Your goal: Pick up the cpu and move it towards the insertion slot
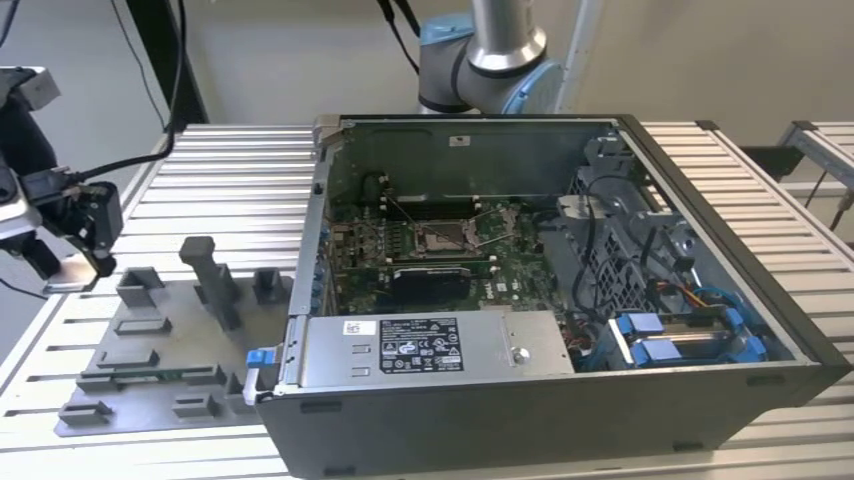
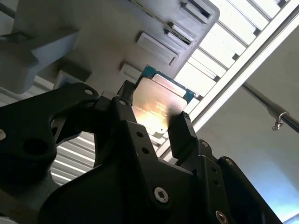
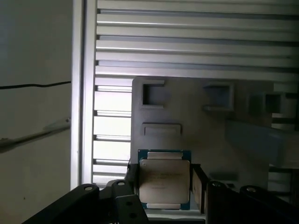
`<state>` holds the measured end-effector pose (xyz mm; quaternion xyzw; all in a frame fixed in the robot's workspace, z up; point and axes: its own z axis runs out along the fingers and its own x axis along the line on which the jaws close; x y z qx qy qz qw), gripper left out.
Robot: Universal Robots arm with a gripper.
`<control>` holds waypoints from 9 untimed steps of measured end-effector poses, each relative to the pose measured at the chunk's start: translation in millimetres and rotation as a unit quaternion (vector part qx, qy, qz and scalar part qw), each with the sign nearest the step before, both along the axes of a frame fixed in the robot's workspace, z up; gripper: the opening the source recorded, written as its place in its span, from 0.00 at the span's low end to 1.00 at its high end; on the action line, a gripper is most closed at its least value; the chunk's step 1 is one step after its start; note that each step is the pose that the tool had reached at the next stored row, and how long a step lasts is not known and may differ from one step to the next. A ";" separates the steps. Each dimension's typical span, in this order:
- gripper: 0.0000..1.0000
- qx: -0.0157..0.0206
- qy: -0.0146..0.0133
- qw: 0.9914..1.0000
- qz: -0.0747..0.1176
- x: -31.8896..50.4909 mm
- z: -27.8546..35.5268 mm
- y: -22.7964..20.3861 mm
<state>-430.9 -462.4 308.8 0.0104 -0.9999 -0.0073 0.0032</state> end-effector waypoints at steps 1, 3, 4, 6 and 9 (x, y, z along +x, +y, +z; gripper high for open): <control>0.00 0.000 0.000 1.000 0.000 0.0 2.2 0.0; 0.00 0.000 0.000 1.000 0.000 0.0 6.0 0.0; 0.00 0.000 0.000 1.000 0.000 0.0 8.0 0.0; 0.00 0.000 0.000 1.000 0.000 0.0 11.9 0.0; 0.00 0.000 0.000 1.000 0.000 0.0 18.3 0.0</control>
